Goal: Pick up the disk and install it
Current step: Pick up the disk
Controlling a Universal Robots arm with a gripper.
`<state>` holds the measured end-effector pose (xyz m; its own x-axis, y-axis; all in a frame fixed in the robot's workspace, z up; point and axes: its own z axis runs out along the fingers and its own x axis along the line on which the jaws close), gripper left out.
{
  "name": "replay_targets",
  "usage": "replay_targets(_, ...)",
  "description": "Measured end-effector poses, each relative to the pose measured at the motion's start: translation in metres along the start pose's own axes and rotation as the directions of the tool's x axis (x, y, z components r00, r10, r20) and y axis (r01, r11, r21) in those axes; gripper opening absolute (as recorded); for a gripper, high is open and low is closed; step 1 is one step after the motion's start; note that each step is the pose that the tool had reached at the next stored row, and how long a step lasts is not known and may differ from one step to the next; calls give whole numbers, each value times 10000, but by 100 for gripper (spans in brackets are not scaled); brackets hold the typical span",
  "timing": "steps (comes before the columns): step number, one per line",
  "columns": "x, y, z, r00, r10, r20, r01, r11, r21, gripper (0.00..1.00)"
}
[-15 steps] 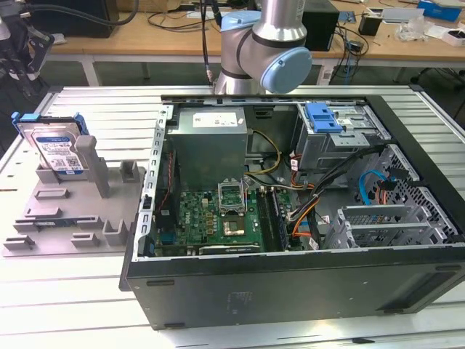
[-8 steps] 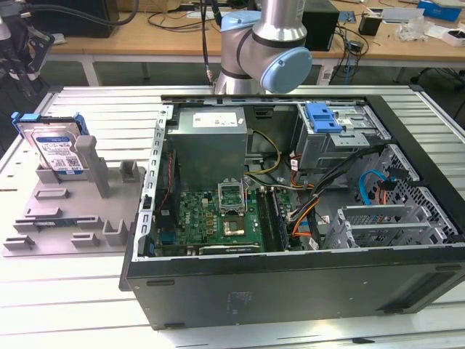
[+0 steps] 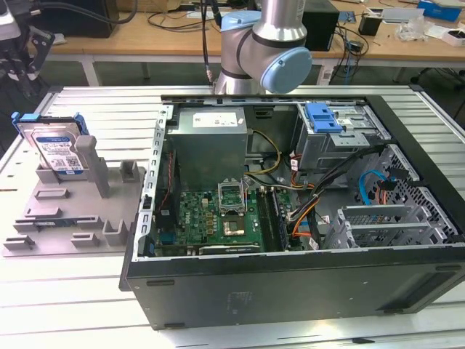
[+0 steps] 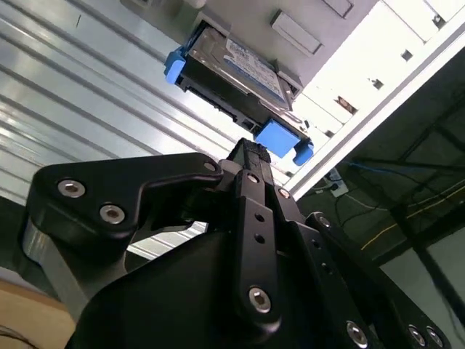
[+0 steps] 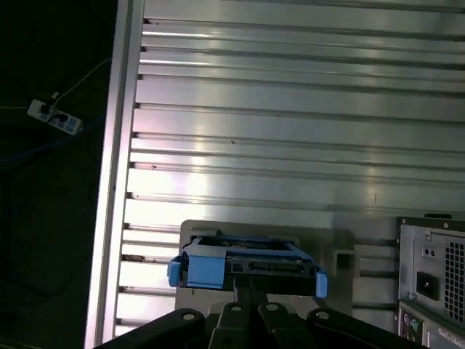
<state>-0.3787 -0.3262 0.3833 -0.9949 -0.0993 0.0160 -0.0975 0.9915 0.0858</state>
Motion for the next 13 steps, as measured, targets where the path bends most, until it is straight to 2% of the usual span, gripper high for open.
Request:
replay_targets(2,0,0,2,9976,-683,-59,683,9977,13,11)
replay_targets(4,0,0,3,9921,-1251,-111,1251,9921,24,11)
replay_targets(5,0,0,3,9897,-1428,-128,1429,9897,27,17)
replay_targets(6,0,-1,4,9855,-1691,-151,1691,9856,31,17)
replay_targets(7,0,-1,4,9820,-1884,-170,1884,9821,33,29)
replay_targets(8,0,-1,4,9785,-2054,-185,2055,9787,34,29)
replay_targets(9,0,-1,5,9725,-2318,-209,2319,9727,35,36)
replay_targets(10,0,-1,6,9681,-2497,-225,2498,9683,36,36)
replay_targets(11,0,-1,6,9635,-2667,-241,2669,9637,35,42)
replay_targets(13,0,0,7,9514,-3068,-278,3070,9517,32,42)
